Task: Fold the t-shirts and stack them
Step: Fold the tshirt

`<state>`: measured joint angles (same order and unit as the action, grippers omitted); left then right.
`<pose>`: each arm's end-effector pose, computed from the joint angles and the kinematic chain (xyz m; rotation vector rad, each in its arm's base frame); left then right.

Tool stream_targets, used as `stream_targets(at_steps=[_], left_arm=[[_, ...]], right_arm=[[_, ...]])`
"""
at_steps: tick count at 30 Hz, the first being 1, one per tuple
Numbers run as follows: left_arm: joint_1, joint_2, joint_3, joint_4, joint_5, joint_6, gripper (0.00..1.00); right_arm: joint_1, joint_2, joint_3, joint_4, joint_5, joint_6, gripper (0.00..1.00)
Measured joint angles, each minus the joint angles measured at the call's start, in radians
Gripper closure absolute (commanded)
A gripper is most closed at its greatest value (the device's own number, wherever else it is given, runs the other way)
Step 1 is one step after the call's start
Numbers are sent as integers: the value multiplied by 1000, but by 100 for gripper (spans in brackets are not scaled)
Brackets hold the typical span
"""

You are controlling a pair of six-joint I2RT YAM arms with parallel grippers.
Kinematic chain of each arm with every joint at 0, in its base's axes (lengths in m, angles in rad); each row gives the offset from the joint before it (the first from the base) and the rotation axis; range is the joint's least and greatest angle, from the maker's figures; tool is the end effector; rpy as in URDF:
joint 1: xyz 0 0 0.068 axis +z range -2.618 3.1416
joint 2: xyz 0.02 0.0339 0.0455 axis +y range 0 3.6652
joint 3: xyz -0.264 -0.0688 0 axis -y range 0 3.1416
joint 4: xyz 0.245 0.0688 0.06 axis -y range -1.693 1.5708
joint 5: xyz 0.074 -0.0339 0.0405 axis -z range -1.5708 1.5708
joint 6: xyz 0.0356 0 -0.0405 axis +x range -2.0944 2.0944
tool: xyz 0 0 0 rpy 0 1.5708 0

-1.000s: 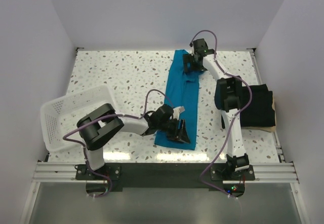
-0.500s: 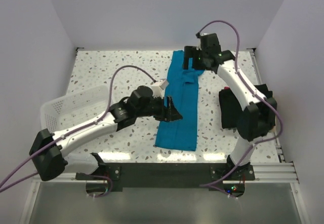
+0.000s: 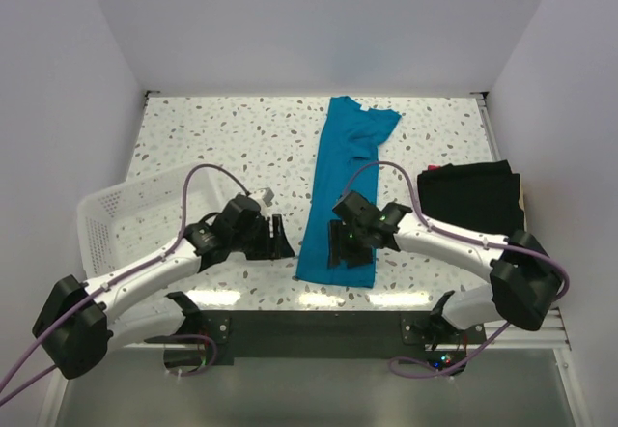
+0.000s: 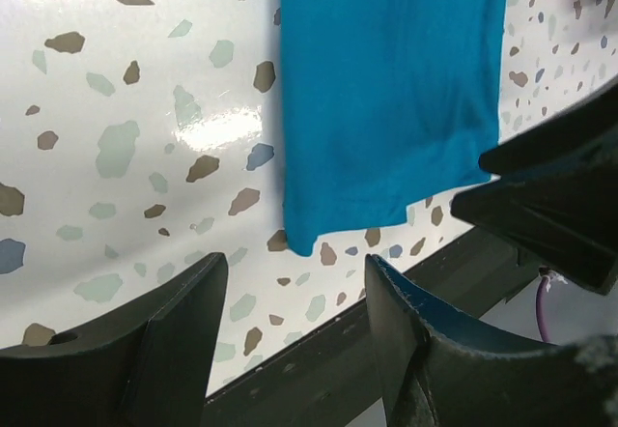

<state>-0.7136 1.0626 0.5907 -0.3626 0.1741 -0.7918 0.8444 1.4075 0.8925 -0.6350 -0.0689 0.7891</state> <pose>0.1549 -0.1423 0.2054 -0.0141 2.5910 -0.8478 0.1739 0.1994 0.2056 -0.1001 2.8570 0.5125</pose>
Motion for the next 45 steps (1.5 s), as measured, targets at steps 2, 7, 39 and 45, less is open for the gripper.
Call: stream_targets(at_steps=[2,7,39,45], left_arm=[[0,4,-6,0,0,2,37],[0,24,-40,18,15,0,38],[0,-18,-89,5,32,0,38],[0,14,-98,11,42,0,39]], right_arm=[[39,-20,-21,3,0,51,51],[103,-25,-42,34,0,145,56],[157,98,-103,126,4,244,93],[157,10,-150,122,9,272,92]])
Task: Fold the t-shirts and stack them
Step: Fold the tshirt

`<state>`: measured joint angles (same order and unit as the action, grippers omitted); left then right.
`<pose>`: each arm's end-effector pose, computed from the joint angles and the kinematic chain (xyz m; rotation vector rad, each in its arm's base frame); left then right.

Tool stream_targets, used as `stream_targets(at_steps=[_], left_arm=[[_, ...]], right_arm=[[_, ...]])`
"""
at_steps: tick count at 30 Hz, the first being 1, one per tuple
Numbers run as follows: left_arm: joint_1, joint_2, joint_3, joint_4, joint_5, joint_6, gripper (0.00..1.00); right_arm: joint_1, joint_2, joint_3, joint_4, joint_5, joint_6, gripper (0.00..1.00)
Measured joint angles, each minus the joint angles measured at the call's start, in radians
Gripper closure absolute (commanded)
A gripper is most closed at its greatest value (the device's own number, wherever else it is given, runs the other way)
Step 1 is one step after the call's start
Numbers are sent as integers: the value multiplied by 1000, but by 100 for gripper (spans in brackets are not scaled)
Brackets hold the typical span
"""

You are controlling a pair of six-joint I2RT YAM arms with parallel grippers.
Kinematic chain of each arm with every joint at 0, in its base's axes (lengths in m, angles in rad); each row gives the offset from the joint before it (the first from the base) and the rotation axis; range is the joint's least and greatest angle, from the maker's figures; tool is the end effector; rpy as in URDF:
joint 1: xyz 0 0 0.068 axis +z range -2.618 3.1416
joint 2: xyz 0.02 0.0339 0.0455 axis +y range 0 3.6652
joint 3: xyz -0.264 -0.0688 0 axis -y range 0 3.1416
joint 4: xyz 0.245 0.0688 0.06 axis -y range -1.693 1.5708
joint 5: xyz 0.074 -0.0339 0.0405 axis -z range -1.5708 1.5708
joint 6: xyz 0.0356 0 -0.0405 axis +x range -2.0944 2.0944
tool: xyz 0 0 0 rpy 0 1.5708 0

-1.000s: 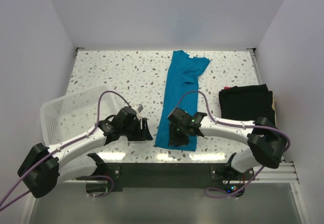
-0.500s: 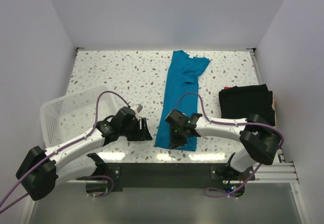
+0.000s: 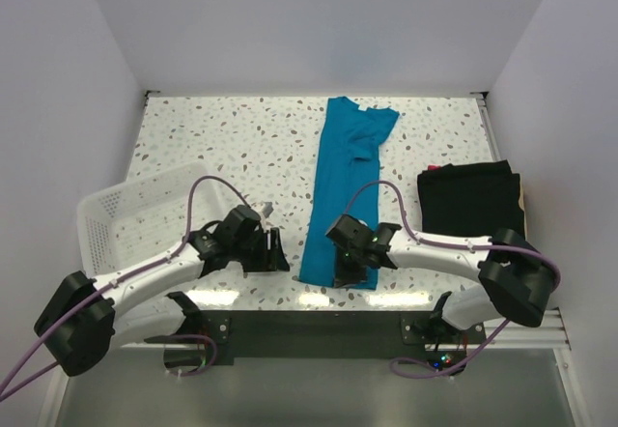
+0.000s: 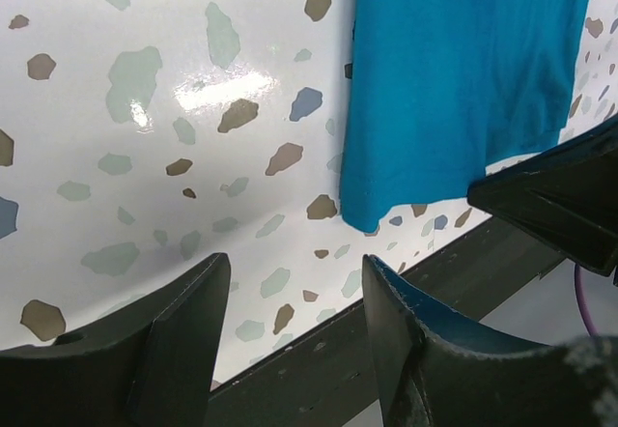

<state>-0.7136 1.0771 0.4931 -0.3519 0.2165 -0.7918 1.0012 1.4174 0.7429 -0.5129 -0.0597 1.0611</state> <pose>0.1438 -0.1347 0.1734 -0.0092 2.7056 -0.8218 0.1327 0.2112 0.1667 0.0712 2.9468 0.5360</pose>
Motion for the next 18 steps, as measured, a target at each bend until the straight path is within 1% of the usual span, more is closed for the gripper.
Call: stream_targets(at_steps=[9,14,18], left_arm=[[-1,62,0,71,50,0,39],[-19,121,0,117,70,-1,40],[-55,173,1,143,82,-1,40]], right_arm=[[0,-4,-13,-23,18,16,92],[0,-67,-18,-59,48,32,92],[0,-98,-19,-74,69,43,92]])
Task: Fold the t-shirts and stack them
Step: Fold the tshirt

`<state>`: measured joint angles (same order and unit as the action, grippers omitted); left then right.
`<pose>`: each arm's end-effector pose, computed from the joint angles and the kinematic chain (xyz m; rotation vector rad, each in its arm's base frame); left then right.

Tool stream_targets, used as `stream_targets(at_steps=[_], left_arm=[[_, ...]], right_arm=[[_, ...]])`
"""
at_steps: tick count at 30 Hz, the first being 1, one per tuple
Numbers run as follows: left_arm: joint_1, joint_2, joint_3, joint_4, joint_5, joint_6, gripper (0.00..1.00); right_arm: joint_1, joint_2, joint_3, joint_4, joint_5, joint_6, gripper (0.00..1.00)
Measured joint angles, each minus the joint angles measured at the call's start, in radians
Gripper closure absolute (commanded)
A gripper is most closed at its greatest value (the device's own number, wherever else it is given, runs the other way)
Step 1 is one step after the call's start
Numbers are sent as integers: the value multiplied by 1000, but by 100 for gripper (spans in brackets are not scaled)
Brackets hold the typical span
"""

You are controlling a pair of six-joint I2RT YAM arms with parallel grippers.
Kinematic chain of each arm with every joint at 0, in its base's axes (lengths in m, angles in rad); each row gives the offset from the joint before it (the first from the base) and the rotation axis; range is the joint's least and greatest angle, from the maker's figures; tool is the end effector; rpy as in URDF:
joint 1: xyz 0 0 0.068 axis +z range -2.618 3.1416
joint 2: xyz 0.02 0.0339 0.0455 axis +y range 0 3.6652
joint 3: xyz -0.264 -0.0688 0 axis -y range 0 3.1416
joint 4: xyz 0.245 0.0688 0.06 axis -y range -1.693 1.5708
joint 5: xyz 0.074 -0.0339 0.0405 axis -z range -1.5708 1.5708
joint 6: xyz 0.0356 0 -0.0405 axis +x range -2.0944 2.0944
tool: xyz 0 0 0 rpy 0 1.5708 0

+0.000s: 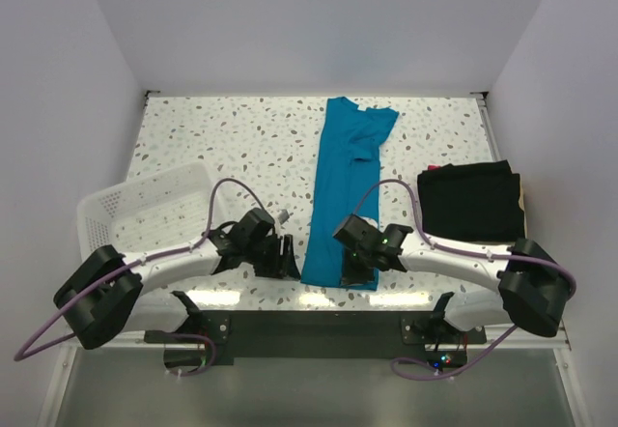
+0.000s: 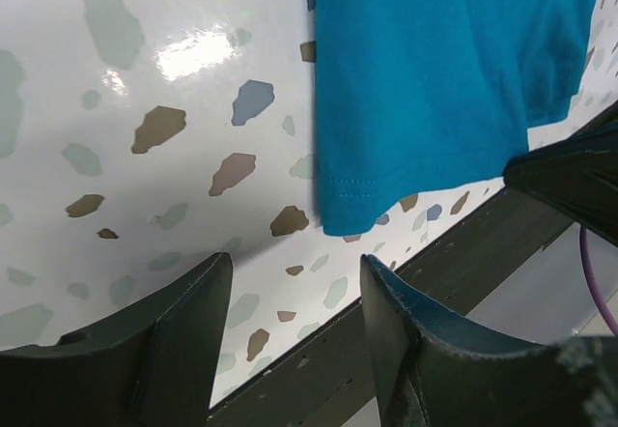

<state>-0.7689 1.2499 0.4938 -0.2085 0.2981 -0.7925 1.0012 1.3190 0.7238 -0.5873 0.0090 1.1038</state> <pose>0.1492 -0.1589 0.1508 0.0975 2.7753 -0.9065 0.1255 0.1954 0.1801 0.1513 2.8976 0.4891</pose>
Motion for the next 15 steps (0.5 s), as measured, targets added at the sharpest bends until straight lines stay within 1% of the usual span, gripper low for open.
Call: stream_targets(at_steps=[4,15], left_arm=[[-18,37,6,28,21,-1,42],[-21,131,39,117,63,-8,46]], right_arm=[[0,0,-17,-4,2,9,92],[0,1,-35,-18,9,28,92]])
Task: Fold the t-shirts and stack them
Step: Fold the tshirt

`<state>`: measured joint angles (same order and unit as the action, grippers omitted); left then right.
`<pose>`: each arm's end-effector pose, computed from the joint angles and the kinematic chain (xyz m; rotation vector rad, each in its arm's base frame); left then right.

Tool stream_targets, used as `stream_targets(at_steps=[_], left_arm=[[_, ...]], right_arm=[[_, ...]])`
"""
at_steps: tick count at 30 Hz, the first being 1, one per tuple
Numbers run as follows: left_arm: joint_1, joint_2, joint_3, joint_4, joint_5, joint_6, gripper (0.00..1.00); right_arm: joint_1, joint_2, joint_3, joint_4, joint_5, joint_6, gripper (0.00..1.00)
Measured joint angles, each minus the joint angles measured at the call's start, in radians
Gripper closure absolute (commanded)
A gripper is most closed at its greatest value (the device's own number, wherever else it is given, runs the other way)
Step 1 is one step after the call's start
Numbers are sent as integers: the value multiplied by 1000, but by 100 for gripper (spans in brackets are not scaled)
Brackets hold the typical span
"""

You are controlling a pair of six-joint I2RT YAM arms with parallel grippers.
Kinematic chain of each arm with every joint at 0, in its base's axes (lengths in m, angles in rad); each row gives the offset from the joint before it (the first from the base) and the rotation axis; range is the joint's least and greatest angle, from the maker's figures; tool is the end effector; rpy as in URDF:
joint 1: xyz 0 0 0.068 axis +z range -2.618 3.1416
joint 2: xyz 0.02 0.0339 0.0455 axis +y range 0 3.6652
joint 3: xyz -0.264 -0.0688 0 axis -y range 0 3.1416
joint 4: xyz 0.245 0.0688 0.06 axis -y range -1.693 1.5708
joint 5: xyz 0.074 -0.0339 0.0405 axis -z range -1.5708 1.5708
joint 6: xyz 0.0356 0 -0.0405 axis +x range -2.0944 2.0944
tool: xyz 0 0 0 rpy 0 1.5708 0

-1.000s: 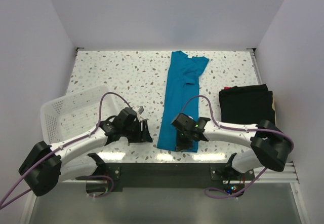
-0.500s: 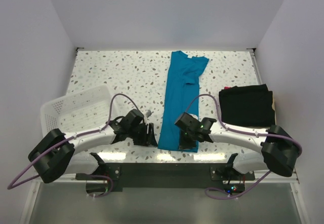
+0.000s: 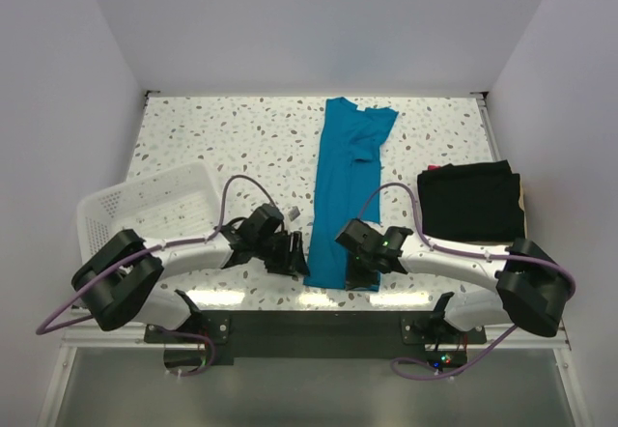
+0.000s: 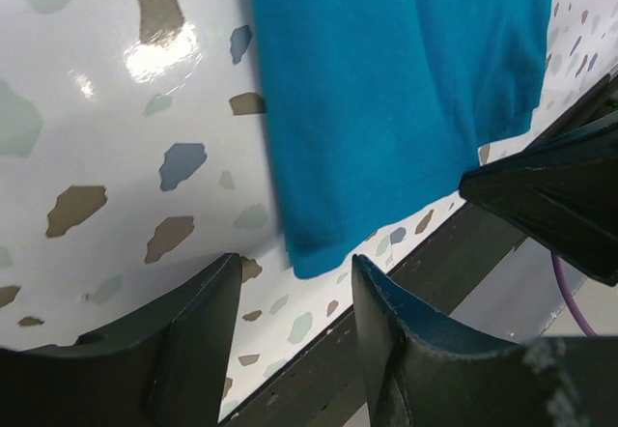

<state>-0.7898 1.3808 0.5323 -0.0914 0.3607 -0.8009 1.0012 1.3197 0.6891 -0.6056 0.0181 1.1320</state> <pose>0.1603 -0.1796 0.1419 0.1499 2.7787 -1.0019 0.1212 0.1880 0.1697 0.1963 2.9282 0.4211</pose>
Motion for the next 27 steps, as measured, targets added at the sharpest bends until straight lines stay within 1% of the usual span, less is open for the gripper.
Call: stream_targets(at_steps=[2,3,4,5,6,7,8,9,10,11,13,15,18,24,27], left_arm=[[-6,25,10,24,8,0,48],[-10,35,14,29,10,0,49],[-13,47,19,37,13,-1,51],[-16,58,24,47,18,-1,54],[-19,69,27,56,21,-2,57],[-22,80,29,66,25,-3,64],[-24,92,32,70,26,-2,67],[-26,101,34,74,26,-3,70],[-29,111,38,75,28,-2,75],[-30,119,43,75,28,-1,77],[-35,128,48,70,23,0,79],[-37,128,52,59,13,0,79],[-45,127,67,31,-7,3,78],[-51,104,77,-24,-48,13,74],[-51,91,77,-47,-61,16,73]], right_arm=[[0,1,0,0,1,1,90],[0,2,0,-1,2,2,86],[0,2,0,-2,5,2,80],[0,2,0,-4,10,3,66],[0,2,0,-8,15,7,61],[0,2,0,-13,20,8,56],[0,1,2,-25,26,9,45],[0,-2,4,-35,32,9,41],[0,-11,6,-50,45,13,39],[0,-28,8,-71,55,16,36],[0,-86,11,-117,88,24,35],[0,-154,12,-163,124,37,34],[0,-225,6,-211,163,59,35],[-1,-265,-52,-256,211,91,40],[-5,-266,-60,-268,230,97,42]])
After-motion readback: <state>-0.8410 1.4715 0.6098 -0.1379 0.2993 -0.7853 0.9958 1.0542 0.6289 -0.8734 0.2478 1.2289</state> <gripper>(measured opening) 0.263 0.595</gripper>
